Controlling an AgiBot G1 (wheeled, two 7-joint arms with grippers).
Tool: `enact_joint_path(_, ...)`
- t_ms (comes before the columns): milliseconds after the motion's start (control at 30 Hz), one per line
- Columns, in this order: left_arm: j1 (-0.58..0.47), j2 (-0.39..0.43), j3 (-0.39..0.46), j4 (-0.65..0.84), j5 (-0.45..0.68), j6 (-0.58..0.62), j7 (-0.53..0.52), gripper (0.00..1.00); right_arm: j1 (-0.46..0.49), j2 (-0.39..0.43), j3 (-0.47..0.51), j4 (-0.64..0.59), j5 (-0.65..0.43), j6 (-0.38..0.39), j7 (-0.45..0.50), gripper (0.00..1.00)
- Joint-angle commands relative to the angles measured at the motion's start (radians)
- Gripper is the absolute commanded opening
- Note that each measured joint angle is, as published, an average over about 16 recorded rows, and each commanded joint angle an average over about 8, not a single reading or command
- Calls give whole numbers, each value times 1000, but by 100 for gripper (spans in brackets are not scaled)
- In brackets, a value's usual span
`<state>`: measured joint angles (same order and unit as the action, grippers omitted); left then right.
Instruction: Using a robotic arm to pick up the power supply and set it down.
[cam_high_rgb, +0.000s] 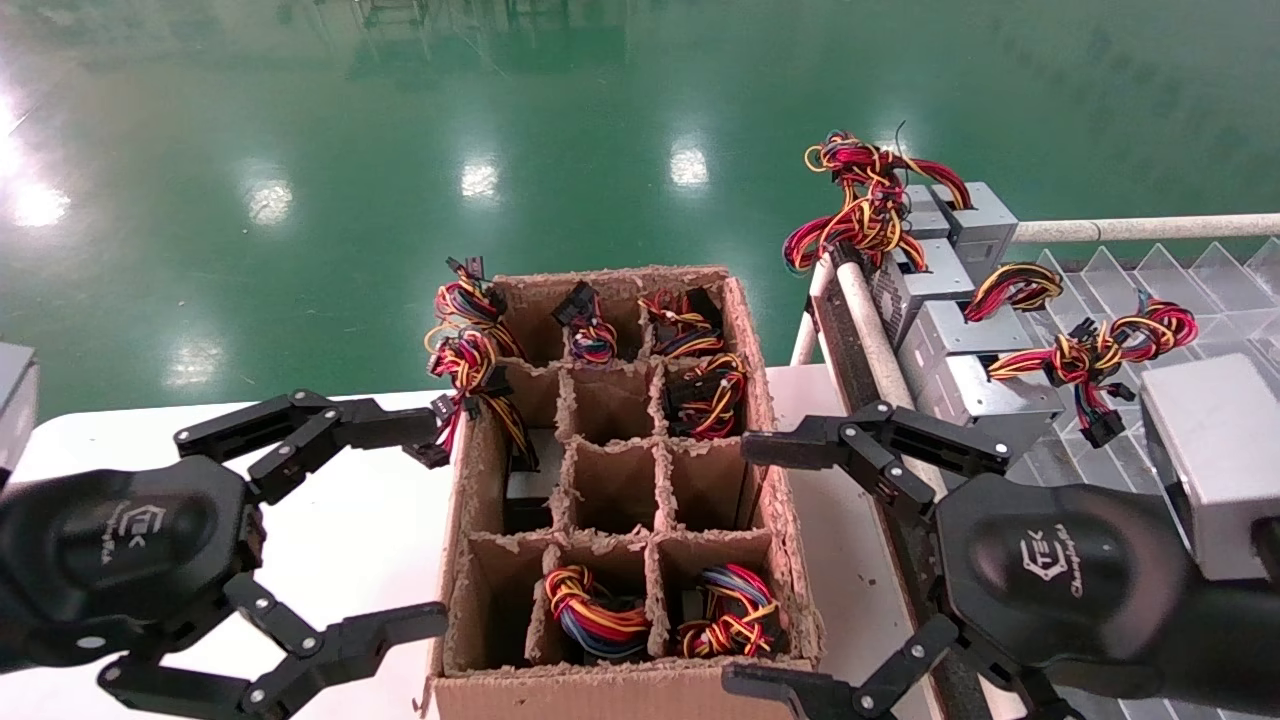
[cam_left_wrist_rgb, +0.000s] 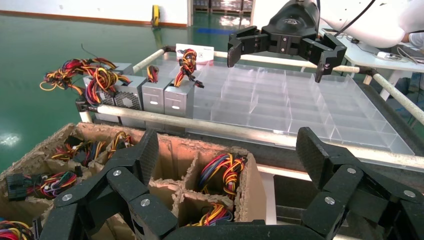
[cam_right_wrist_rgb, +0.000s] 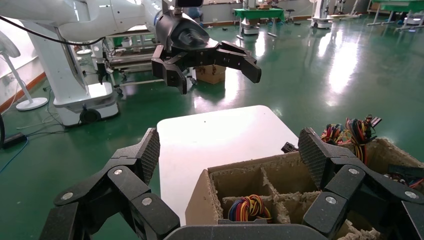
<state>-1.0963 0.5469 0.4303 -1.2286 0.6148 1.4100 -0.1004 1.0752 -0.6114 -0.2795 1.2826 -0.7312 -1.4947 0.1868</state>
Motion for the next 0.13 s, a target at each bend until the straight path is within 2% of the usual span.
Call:
enact_joint_path(33,0,0,0,0,0,0,0,100,0,0,0,0,0,0,0,100)
enact_joint_path(133,0,0,0,0,0,0,0,100,0,0,0,0,0,0,0,100)
